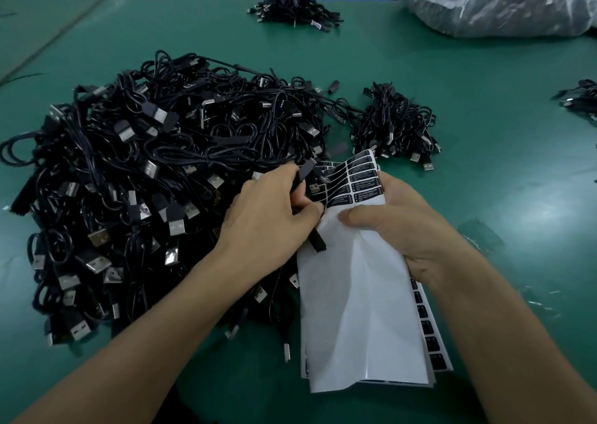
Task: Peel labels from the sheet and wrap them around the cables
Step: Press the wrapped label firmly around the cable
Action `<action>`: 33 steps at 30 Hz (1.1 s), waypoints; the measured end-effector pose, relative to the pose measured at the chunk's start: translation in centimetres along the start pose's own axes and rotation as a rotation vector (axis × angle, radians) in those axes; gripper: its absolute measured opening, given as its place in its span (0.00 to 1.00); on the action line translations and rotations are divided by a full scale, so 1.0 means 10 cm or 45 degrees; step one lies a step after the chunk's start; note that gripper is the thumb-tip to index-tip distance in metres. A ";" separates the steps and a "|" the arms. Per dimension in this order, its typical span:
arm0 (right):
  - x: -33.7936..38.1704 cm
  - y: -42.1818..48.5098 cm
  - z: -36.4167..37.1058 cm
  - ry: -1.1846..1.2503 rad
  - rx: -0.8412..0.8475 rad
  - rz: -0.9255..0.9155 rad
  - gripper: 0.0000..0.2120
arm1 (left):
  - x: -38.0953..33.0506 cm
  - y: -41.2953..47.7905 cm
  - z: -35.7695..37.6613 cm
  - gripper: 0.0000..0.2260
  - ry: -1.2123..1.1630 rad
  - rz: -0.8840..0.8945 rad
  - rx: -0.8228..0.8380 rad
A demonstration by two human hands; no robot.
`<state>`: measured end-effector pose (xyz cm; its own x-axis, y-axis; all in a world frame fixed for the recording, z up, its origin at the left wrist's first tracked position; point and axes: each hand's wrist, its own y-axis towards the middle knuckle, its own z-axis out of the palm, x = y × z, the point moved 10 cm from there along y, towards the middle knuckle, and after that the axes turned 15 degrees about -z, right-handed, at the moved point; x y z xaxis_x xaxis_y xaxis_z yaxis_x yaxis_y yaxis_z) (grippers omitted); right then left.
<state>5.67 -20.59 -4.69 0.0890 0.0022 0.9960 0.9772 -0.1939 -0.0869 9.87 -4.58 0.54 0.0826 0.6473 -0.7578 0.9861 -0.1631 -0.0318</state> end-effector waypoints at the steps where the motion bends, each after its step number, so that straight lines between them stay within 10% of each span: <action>1: 0.01 0.00 0.01 0.008 0.005 -0.005 0.25 | 0.00 0.00 0.01 0.18 -0.013 -0.004 0.015; 12: 0.14 -0.03 -0.04 -0.220 -0.039 -0.131 0.19 | 0.00 -0.02 -0.06 0.14 -0.054 0.013 -0.050; 20: 0.34 -0.12 -0.08 -1.165 -0.042 -0.259 0.49 | 0.04 -0.01 -0.30 0.18 -0.509 0.000 -0.098; 24: 0.60 -0.20 -0.06 -1.481 -0.160 -0.477 0.40 | 0.06 0.00 -0.28 0.19 -0.709 -0.066 -0.012; 28: 0.94 -0.36 0.17 -1.145 -0.228 -0.957 0.17 | 0.10 0.00 -0.27 0.19 -0.689 -0.089 -0.043; 33: 0.96 -0.45 0.45 -1.098 -0.146 -1.134 0.12 | 0.09 -0.03 -0.27 0.17 -0.659 -0.090 -0.057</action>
<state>2.98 -15.30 5.16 -0.4557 0.8113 0.3663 0.7440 0.1211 0.6571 10.07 -1.94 1.57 -0.0554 0.2011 -0.9780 0.9928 -0.0929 -0.0753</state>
